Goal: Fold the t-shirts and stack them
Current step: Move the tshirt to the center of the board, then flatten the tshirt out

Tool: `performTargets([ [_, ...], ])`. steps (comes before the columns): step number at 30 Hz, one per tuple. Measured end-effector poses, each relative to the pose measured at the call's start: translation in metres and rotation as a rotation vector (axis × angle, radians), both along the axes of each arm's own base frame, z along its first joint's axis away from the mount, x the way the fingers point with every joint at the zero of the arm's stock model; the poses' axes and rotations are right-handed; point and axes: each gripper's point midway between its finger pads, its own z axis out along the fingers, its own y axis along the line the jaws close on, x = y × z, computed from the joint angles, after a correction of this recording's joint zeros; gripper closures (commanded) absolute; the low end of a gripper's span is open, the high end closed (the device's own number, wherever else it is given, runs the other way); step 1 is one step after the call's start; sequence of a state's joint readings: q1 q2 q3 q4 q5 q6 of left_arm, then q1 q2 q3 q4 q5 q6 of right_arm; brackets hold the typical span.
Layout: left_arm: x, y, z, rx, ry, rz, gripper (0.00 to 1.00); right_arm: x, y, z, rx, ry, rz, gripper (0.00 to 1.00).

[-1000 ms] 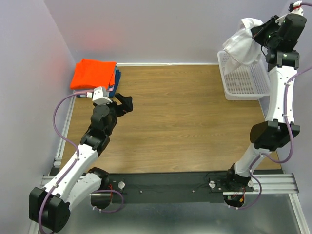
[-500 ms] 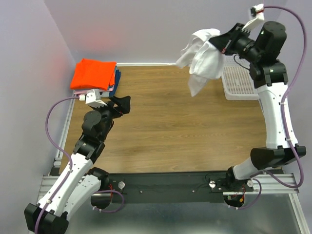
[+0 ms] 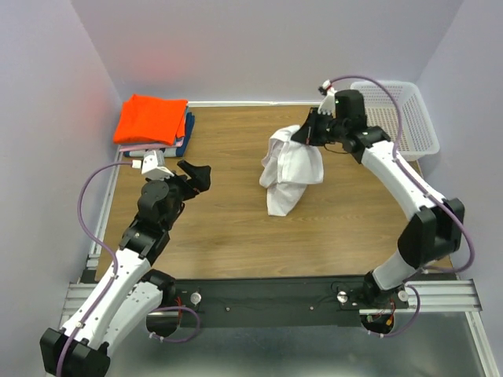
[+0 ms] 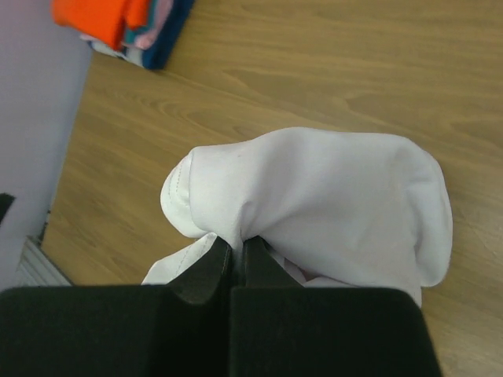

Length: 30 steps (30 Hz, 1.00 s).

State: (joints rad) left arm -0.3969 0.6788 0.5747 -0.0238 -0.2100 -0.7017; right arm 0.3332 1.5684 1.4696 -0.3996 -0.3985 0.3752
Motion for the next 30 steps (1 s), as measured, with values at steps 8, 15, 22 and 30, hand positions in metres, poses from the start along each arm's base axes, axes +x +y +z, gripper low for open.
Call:
performTargets([
  [8,0.009,-0.004,-0.044,0.048,0.135,0.001,0.02,0.029,-0.018,-0.133,-0.194,0.215,-0.117,0.00],
  [15,0.013,-0.008,-0.065,0.070,0.197,-0.008,0.02,0.040,-0.034,-0.136,-0.293,0.164,-0.217,0.00],
  [22,0.019,-0.015,-0.075,0.072,0.214,-0.030,0.01,-0.009,-0.018,-0.118,-0.383,0.057,-0.262,0.00],
  [30,0.026,-0.035,-0.095,0.069,0.250,-0.115,0.02,-0.086,0.007,-0.172,-0.470,0.135,-0.227,0.02],
])
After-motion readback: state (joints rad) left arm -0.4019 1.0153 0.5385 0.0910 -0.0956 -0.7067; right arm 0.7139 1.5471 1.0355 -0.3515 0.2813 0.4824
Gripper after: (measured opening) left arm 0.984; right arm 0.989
